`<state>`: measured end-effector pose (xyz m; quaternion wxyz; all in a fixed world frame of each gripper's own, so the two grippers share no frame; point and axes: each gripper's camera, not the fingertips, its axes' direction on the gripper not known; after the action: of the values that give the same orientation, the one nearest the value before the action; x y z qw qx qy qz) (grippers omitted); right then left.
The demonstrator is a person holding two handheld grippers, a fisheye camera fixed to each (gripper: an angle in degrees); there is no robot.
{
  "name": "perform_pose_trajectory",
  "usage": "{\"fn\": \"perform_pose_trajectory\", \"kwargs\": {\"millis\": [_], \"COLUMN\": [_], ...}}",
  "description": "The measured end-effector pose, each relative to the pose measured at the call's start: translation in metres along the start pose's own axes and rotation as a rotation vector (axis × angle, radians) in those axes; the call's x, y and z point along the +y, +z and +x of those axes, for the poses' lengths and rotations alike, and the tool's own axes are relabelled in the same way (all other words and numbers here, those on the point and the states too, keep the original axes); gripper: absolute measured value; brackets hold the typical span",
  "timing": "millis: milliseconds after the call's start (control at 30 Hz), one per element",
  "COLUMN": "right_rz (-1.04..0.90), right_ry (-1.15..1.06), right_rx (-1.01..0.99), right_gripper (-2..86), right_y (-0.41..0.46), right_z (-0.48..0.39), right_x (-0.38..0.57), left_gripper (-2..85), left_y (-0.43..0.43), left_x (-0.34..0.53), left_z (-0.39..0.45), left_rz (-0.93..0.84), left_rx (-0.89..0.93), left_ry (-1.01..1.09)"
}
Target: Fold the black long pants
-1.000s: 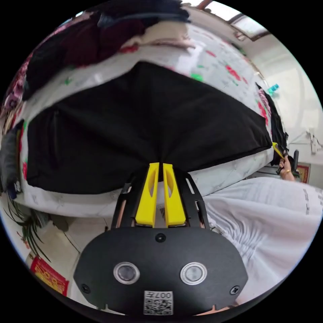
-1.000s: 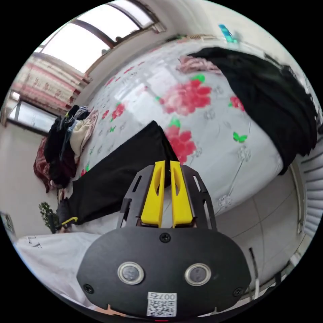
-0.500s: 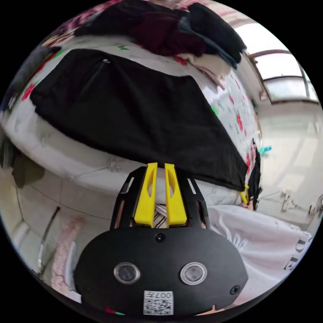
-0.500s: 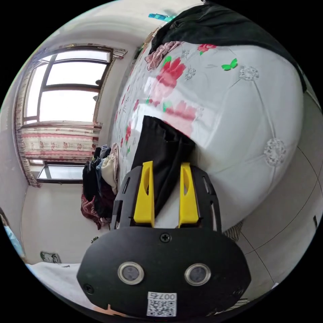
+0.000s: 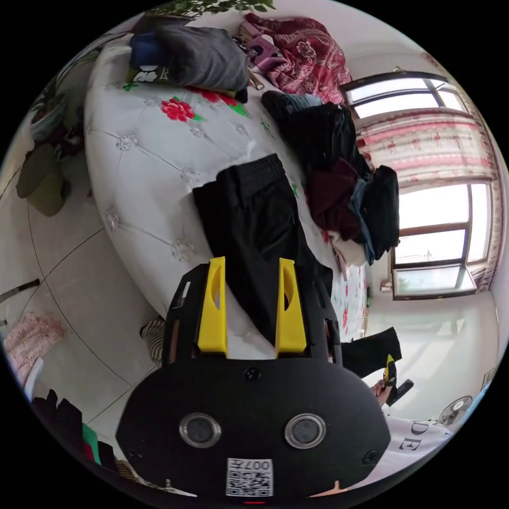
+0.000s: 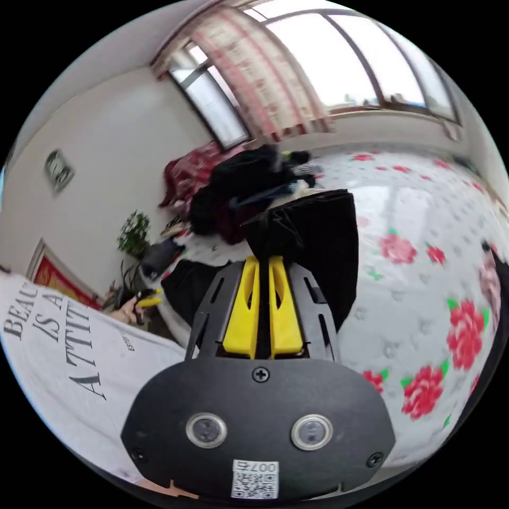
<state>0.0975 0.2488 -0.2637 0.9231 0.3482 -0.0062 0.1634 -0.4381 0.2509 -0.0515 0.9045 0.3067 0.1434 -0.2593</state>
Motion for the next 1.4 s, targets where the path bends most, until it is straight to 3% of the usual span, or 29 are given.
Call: {"fn": "perform_pose_trajectory", "kwargs": {"millis": [100,233,300,467,667,733,800,867,1067,1200,1300,1367,1400], "right_rz": [-0.18,-0.56,-0.761,-0.588,-0.428,-0.403,-0.394,-0.364,-0.21,-0.089,-0.017,0.012,0.017], "right_ry": [-0.205,-0.21,-0.156,-0.148,0.186,0.229,0.245,0.267,0.379,0.511,0.601,0.654,0.692], "right_rx": [-0.103,-0.179,-0.321,-0.249,-0.284,-0.265,-0.221,-0.205,-0.114,-0.062,-0.031,-0.014,-0.012], "right_gripper": [0.8,1.3,1.2,0.5,0.1,0.1,0.2,0.4,1.1,2.2,3.3,4.0,4.5], "right_y": [0.108,0.276,0.34,0.308,0.283,0.277,0.268,0.254,0.193,0.147,0.119,0.109,0.105], "right_z": [-0.091,-0.144,-0.154,-0.16,-0.108,-0.099,-0.091,-0.082,-0.034,0.007,0.035,0.052,0.064], "right_x": [-0.013,0.025,0.048,0.034,0.063,0.075,0.082,0.084,0.108,0.143,0.173,0.192,0.205], "left_gripper": [14.6,15.3,15.5,14.3,10.5,8.3,7.3,6.9,6.5,6.7,7.8,8.7,8.7], "left_y": [-0.004,0.004,0.008,0.014,0.027,0.035,0.031,0.021,0.004,0.027,0.085,0.152,0.167], "left_x": [-0.027,-0.056,-0.066,-0.089,-0.1,-0.096,-0.092,-0.089,-0.049,0.056,0.152,0.217,0.228], "left_z": [-0.028,-0.057,-0.066,-0.08,-0.108,-0.128,-0.12,-0.09,0.091,0.222,0.276,0.285,0.284], "left_rz": [0.013,-0.026,-0.043,-0.067,-0.073,-0.067,-0.04,-0.021,-0.12,-0.253,-0.505,-0.782,-0.832], "left_rx": [0.034,0.043,0.061,0.073,0.178,0.295,0.325,0.318,0.311,0.355,0.462,0.561,0.562], "left_ry": [-0.029,-0.04,-0.045,-0.016,-0.08,-0.176,-0.141,0.004,0.704,1.24,1.476,1.465,1.448]}}
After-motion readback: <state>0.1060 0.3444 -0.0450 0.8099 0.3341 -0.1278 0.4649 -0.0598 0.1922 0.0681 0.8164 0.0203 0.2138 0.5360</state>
